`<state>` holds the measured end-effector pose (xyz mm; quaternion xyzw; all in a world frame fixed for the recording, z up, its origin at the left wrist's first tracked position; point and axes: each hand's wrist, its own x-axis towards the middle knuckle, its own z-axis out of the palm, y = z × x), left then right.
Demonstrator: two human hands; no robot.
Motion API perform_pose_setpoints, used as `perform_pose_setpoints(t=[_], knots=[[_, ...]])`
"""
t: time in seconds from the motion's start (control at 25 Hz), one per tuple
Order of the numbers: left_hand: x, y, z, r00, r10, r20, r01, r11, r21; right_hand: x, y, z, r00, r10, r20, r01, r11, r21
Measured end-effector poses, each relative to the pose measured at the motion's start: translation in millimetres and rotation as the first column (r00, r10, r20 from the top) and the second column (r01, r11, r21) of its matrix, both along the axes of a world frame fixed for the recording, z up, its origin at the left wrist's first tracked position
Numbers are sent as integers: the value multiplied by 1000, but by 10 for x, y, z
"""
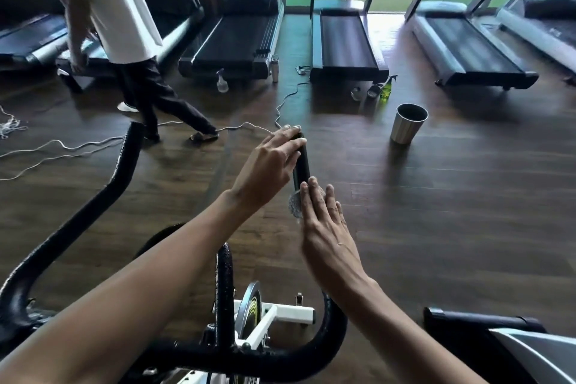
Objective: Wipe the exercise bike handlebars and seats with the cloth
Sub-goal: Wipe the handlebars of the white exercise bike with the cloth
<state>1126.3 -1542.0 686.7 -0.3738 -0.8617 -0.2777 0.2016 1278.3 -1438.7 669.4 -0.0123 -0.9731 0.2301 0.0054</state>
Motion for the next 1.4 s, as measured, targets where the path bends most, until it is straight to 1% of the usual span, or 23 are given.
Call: perform_pose_setpoints(t=[0.08,0.16,0.32,0.36,0.48,0.56,0.6,0.72,0.84,0.92,1.0,1.08,1.2,1.28,1.4], knots=[[-9,-68,-104,995,-49,-88,42,996,-74,15,-18,-12,1000,-9,-6,9,1000,6],[-13,-105,-154,987,-96,-129,83,991,-106,-53,-24,15,1000,-24,8,24,999,-27],[28,-94,-185,988,-93,-119,77,989,-127,151,-52,-8,1000,-4,6,4,999,39],[44,-91,-192,990,-92,-106,78,988,-135,188,-58,-4,1000,-6,11,6,999,36],[142,-71,-159,996,-79,-45,71,985,-159,129,-26,0,1000,-21,9,21,1000,-11],[297,-74,-75,999,-24,49,31,990,-141,168,-15,12,1000,-6,-13,6,1000,-6],[427,-107,-18,994,28,105,-17,994,-109,236,-15,9,1000,9,-20,-9,1000,1],[1007,-327,144,958,154,243,-152,988,-28,350,-4,5,999,1,-52,-2,1000,-21],[1736,-632,150,911,250,327,-256,966,-26,271,11,-14,998,15,-64,-16,1000,-13],[2217,-804,38,876,324,357,-332,942,-41,340,15,-53,995,1,-97,-7,998,-66],[2610,-924,-120,868,392,304,-390,918,-69,492,22,-86,990,-24,-138,5,991,-133],[2872,-1022,-292,881,414,231,-412,909,-59,573,39,-103,989,-32,-146,3,980,-197],[3011,-1110,-465,913,357,199,-363,932,-6,573,101,-102,989,-9,-148,-28,968,-251],[3030,-1147,-561,930,319,184,-325,946,2,699,106,-152,982,11,-190,-62,963,-263],[3009,-1159,-656,948,304,96,-307,952,16,899,154,-258,960,41,-278,-126,947,-294]])
